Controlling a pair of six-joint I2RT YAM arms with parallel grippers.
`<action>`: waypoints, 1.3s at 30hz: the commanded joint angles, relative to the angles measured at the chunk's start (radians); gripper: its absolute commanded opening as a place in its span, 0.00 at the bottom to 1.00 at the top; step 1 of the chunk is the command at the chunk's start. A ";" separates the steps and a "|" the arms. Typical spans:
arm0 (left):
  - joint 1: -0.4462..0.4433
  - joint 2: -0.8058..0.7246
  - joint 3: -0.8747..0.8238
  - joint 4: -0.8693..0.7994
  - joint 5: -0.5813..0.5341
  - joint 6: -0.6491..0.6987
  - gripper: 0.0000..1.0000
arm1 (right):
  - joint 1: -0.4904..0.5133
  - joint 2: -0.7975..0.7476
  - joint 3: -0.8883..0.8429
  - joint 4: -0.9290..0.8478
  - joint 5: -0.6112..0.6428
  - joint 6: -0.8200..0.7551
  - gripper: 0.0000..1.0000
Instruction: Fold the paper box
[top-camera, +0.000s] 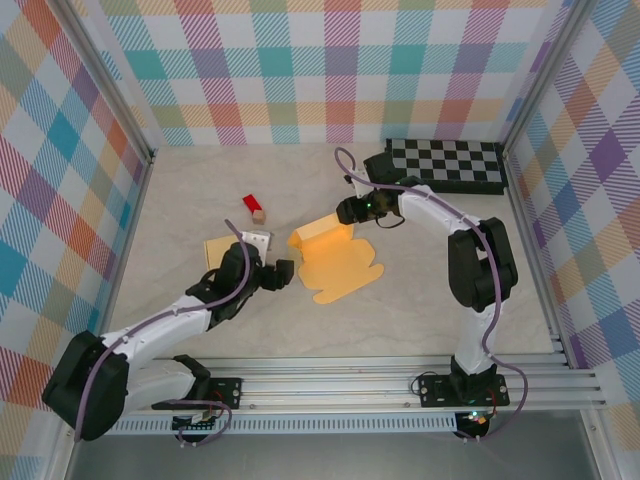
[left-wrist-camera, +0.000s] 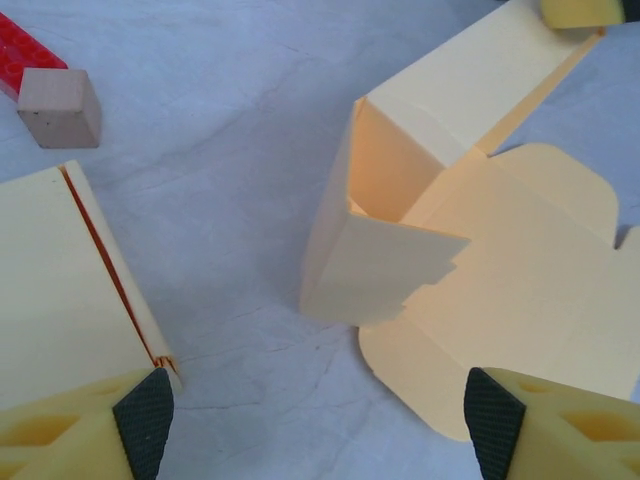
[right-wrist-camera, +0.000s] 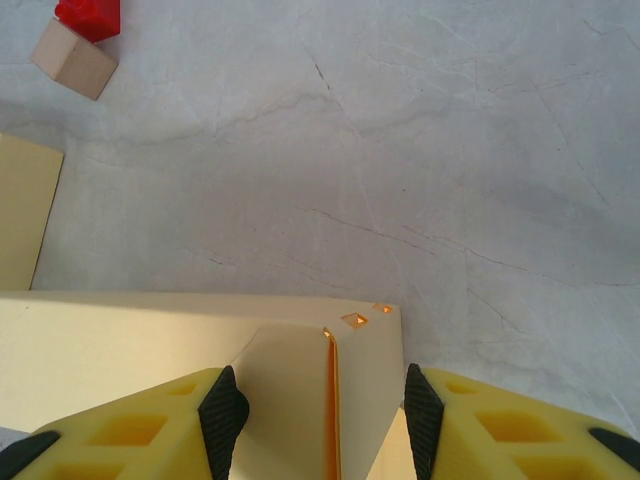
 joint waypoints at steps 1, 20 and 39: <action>0.018 0.132 0.004 0.145 0.006 0.079 0.75 | -0.001 0.015 -0.004 -0.085 0.015 -0.008 0.50; 0.030 0.538 0.324 0.135 0.009 0.182 0.50 | -0.001 0.042 -0.004 -0.063 -0.046 -0.026 0.49; 0.008 0.702 0.492 0.195 -0.095 0.214 0.10 | 0.000 0.096 0.035 -0.072 -0.087 -0.056 0.47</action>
